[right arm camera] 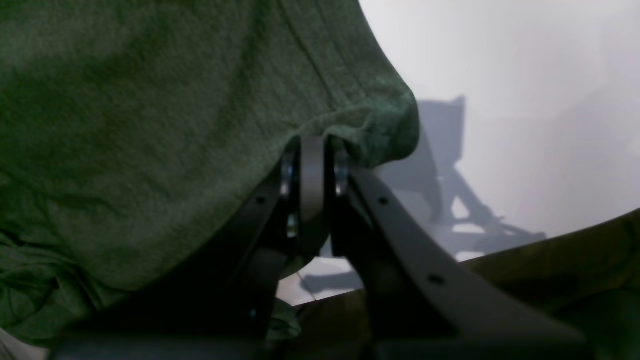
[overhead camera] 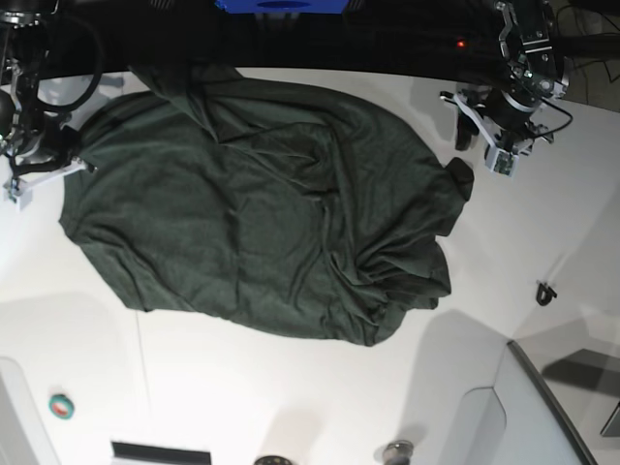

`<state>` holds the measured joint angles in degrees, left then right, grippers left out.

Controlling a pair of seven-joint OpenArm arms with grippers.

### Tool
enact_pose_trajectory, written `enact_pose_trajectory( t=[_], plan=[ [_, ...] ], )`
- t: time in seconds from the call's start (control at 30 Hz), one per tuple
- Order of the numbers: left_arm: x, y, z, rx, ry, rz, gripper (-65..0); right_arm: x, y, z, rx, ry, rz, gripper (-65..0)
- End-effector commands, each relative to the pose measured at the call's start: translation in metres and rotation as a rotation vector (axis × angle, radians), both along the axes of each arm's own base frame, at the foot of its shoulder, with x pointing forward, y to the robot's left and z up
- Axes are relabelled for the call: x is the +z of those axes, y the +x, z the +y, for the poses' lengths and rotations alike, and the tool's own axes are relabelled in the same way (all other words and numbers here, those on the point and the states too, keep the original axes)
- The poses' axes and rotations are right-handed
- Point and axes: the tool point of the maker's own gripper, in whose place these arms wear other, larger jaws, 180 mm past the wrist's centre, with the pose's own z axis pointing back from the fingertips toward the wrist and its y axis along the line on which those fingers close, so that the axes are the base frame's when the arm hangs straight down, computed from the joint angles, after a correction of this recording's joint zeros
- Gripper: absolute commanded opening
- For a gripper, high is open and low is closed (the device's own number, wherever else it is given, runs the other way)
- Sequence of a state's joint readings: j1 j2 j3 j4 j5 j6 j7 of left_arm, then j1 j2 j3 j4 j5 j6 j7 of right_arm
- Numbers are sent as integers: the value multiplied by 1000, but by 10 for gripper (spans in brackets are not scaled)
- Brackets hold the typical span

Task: Layout the t-shirt on the table in an organized manner, then fold the t-shirt properly
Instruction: 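Lower the left gripper onto the bunched shirt edge and grasp it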

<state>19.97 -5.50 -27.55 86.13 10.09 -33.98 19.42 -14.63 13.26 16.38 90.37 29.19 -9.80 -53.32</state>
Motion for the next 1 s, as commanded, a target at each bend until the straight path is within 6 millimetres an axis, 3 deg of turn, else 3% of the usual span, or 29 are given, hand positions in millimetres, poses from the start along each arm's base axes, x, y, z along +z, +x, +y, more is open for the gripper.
enact_pose_trajectory(
  t=[0.0, 0.1, 0.3, 0.53, 0.7, 0.97],
  plan=[
    [10, 8, 4, -15, 16, -42, -370, 9, 9, -6, 3, -20, -36, -638],
    [8, 14, 11, -21, 38, -36, -383, 9, 9, -6, 3, -19, -36, -638],
    [7, 34, 19, -4, 26, -50, -505, 9, 10, -6, -1, -18, -38, -638],
    [14, 39, 27, 18, 35, -76, -355, 9, 10, -6, -3, -15, -39, -638],
    [9, 36, 27, 23, 28, -60, -354, 9, 10, -5, -1, -15, -39, -638],
    [6, 51, 19, 25, -1, -72, -352, 11, 13, -5, 1, -15, -48, -638]
  ],
)
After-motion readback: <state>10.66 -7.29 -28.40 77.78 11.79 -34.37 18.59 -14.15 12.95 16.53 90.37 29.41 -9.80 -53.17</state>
